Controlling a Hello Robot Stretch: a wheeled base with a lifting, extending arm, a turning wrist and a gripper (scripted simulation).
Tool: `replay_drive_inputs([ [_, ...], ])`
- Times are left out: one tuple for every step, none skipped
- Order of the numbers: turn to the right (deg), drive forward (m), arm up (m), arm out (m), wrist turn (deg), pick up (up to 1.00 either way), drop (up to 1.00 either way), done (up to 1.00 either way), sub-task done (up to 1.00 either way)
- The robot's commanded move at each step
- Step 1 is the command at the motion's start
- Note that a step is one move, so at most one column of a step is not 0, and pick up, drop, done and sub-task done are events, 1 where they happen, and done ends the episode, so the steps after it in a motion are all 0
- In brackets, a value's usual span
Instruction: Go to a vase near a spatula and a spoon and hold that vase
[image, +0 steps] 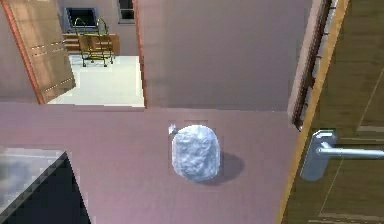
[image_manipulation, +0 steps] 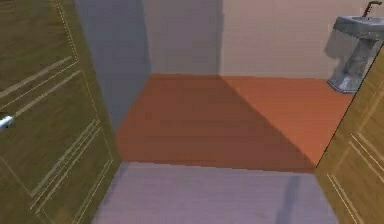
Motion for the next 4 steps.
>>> replay_drive_inputs([
  [-45.0,0.0,0.0,0.0,0.0,0.0,0.0,0.0,0.0],
  [-45.0,0.0,0.0,0.0,0.0,0.0,0.0,0.0,0.0],
  [-45.0,0.0,0.0,0.0,0.0,0.0,0.0,0.0,0.0],
  [45.0,0.0,0.0,0.0,0.0,0.0,0.0,0.0,0.0],
])
